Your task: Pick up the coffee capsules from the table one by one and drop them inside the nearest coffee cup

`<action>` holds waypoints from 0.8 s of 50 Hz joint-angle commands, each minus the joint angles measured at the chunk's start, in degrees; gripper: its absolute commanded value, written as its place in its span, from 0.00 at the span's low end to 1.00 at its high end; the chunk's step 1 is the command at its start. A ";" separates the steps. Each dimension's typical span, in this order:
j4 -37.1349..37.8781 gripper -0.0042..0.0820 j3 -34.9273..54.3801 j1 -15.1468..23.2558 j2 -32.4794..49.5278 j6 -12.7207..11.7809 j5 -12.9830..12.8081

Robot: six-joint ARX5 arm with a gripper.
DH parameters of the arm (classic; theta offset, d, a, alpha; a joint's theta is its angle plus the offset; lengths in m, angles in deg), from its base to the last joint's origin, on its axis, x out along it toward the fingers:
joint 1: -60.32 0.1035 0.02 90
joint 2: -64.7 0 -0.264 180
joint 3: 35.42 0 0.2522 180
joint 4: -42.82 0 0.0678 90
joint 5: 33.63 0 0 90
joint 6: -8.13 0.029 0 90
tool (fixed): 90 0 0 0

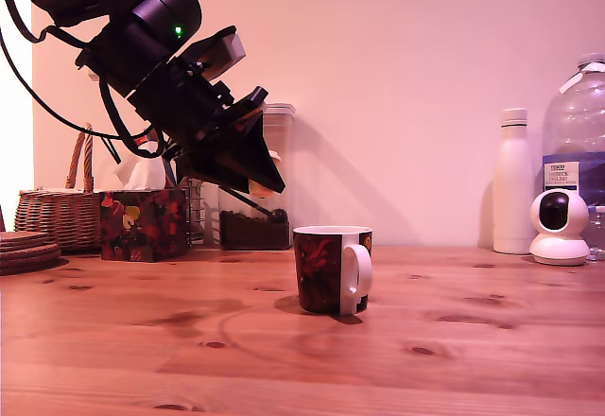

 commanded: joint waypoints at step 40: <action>-5.84 0.27 -3.96 -1.92 0.81 1.57 -1.92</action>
